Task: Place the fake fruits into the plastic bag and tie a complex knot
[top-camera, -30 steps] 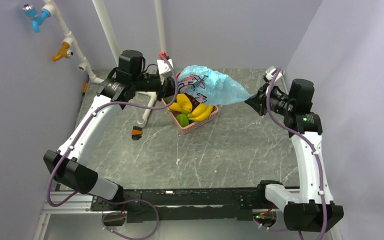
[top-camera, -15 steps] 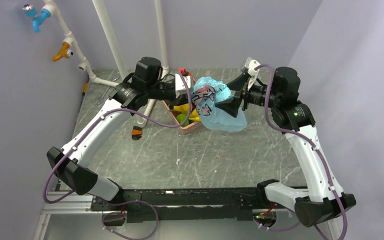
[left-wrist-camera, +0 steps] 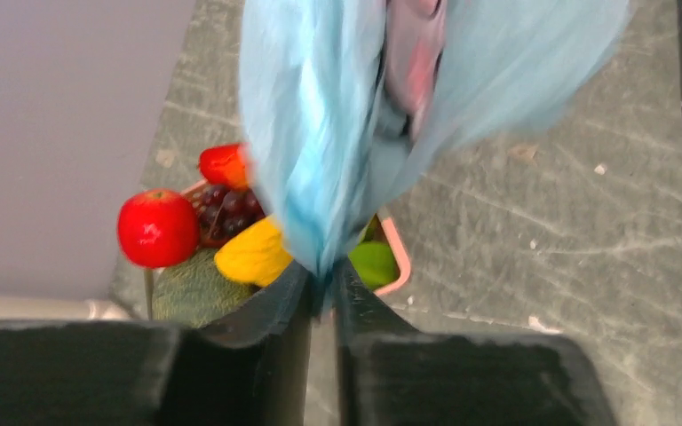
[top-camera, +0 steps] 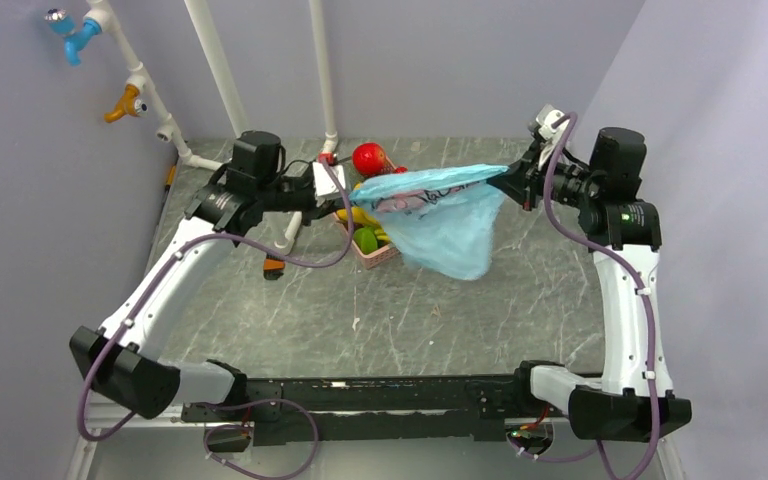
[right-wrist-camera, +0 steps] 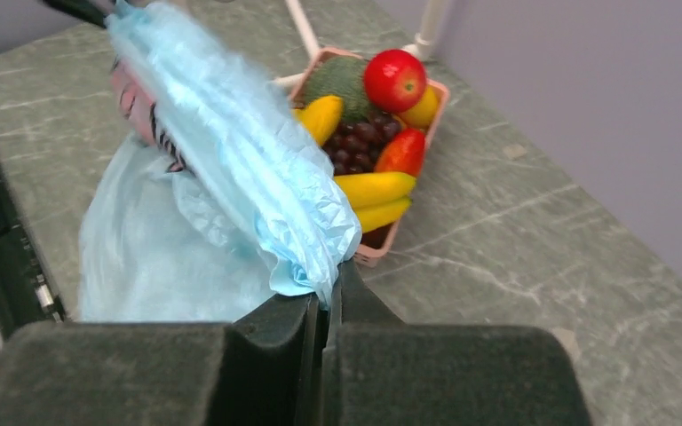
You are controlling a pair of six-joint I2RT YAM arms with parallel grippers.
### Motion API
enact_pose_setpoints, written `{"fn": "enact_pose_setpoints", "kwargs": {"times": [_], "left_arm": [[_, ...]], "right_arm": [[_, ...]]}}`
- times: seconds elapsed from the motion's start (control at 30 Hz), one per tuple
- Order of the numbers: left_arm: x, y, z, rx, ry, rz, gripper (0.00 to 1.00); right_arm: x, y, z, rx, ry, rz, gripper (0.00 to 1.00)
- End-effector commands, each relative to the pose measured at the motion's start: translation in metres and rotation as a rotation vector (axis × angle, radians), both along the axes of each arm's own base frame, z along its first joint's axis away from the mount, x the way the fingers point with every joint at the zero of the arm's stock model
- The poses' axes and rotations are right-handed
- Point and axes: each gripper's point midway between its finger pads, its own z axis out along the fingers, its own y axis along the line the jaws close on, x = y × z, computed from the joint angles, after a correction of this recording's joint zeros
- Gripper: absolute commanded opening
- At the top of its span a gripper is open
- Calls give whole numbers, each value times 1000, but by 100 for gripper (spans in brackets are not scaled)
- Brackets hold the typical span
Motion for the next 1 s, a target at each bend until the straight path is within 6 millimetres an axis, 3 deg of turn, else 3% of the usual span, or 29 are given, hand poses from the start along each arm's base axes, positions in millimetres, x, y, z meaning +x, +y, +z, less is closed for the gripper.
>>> {"fn": "enact_pose_setpoints", "kwargs": {"times": [0.0, 0.1, 0.13, 0.2, 0.3, 0.47, 0.6, 0.63, 0.67, 0.73, 0.77, 0.8, 0.97], "left_arm": [[-9, 25, 1, 105, -140, 0, 37], [-21, 10, 24, 86, -168, -53, 87], [-21, 6, 35, 68, -159, -67, 98], [-19, -4, 51, 41, -90, -87, 99], [-21, -29, 58, 24, 46, -187, 99], [-41, -82, 34, 83, 101, -343, 99], [-65, -103, 17, 76, 171, -413, 99], [-71, -104, 15, 74, 196, -428, 96], [-77, -101, 12, 78, 228, -439, 83], [-84, -92, 7, 94, 269, -439, 48], [-82, -84, 7, 95, 277, -428, 20], [-76, -76, 9, 84, 291, -391, 1], [-23, -26, 49, -84, 289, -160, 0]], "right_arm": [[2, -16, 27, -45, -157, -20, 0], [-11, -3, 28, -51, -260, 94, 0], [-16, 0, 29, -62, -302, 128, 0], [-27, 7, 27, -95, -383, 199, 0], [-41, 18, 25, -138, -474, 283, 0], [-52, 33, 23, -172, -558, 365, 0], [-52, 41, 24, -183, -601, 367, 0], [-49, 39, 22, -196, -598, 348, 0], [-48, 37, 20, -208, -594, 338, 0], [-41, 28, 17, -236, -562, 286, 0], [-39, 22, 15, -249, -542, 266, 0], [-37, 17, 13, -256, -524, 251, 0], [-20, -20, 6, -250, -429, 118, 0]]}}
